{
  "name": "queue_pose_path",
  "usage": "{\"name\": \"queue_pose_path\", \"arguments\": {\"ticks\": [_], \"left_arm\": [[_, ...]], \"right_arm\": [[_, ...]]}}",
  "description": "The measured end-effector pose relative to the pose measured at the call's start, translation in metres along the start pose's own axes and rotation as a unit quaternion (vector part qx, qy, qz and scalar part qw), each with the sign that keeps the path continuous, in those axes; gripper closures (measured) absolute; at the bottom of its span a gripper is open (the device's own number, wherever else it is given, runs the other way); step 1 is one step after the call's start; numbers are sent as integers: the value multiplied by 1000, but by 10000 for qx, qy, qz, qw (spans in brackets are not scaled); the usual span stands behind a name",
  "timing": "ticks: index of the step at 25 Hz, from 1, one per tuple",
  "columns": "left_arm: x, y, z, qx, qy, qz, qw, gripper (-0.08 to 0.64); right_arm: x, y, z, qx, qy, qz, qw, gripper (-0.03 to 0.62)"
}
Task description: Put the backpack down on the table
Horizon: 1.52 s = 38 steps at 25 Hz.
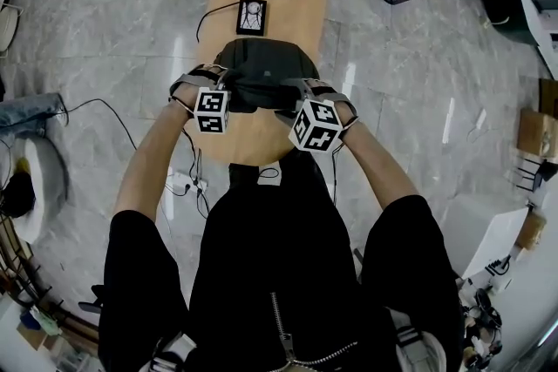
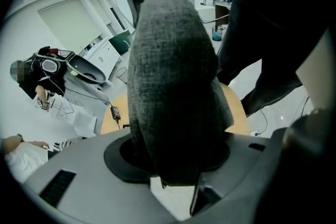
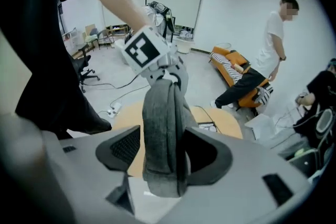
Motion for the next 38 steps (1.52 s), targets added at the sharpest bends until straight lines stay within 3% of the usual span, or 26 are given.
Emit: {"name": "queue_pose_path", "arguments": {"ticks": [2, 3, 7, 13, 20, 29, 38], "left_arm": [[4, -1, 0, -7, -7, -46, 10000, 360], [5, 0, 0, -8, -29, -87, 10000, 360], [12, -1, -2, -24, -74, -124, 9999, 354], [35, 0, 0, -69, -241, -133, 9996, 307], [69, 13, 8, 29, -177, -141, 9997, 273], [105, 28, 14, 36, 81, -89, 9999, 256], [153, 47, 44, -23, 957, 47, 9954, 267]], "right_arm": [[-9, 13, -15, 177, -80, -90, 9998, 351], [-15, 16, -20, 178, -95, -174, 9996, 430], [-25, 4, -19, -159, -13, -187, 9997, 458], [-45, -6, -20, -281, -373, -904, 9948, 499], [-81, -15, -17, -403, -446, -1394, 9884, 508], [-119, -37, -13, -632, -531, -1635, 9831, 509], [-157, -62, -5, -781, -726, -1409, 9843, 509]]}}
Point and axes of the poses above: the fingertips, and each gripper's own axes: y backward along the fingers, x to its right, z out of its underside, the point moved 3 cm from there along y, backward along the fingers, and after that the axes turned 2 degrees about -z, right-handed, at the moved point
